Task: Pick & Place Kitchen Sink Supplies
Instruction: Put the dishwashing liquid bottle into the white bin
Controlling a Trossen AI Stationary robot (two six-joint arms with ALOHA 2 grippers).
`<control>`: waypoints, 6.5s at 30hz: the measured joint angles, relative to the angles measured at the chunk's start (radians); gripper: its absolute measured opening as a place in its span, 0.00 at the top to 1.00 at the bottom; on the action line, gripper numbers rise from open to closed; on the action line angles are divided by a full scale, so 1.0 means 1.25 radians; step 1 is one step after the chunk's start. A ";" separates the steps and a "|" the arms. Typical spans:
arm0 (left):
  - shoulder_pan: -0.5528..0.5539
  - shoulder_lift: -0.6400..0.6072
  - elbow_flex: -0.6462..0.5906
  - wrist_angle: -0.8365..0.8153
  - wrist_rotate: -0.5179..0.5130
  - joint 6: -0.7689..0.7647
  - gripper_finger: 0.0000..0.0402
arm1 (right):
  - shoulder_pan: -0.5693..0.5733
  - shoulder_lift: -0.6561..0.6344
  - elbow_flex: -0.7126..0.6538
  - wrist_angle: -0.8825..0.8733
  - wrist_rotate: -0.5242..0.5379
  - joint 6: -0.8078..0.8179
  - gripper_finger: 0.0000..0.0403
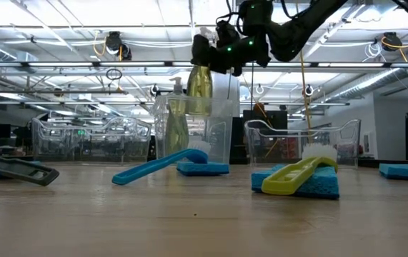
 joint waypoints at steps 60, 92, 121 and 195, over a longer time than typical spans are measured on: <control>0.003 0.000 0.000 -0.026 0.062 0.021 0.32 | -0.019 0.140 0.094 -0.130 0.067 -0.018 0.56; -0.014 0.001 0.000 -0.026 0.061 0.020 0.32 | -0.020 0.140 0.092 -0.135 0.065 -0.045 0.29; -0.050 0.001 0.000 -0.025 0.061 0.027 0.32 | -0.020 0.142 0.092 -0.132 0.062 -0.049 0.34; -0.048 0.001 0.000 -0.026 0.058 0.051 0.32 | -0.039 0.133 0.091 -0.043 0.063 -0.204 0.29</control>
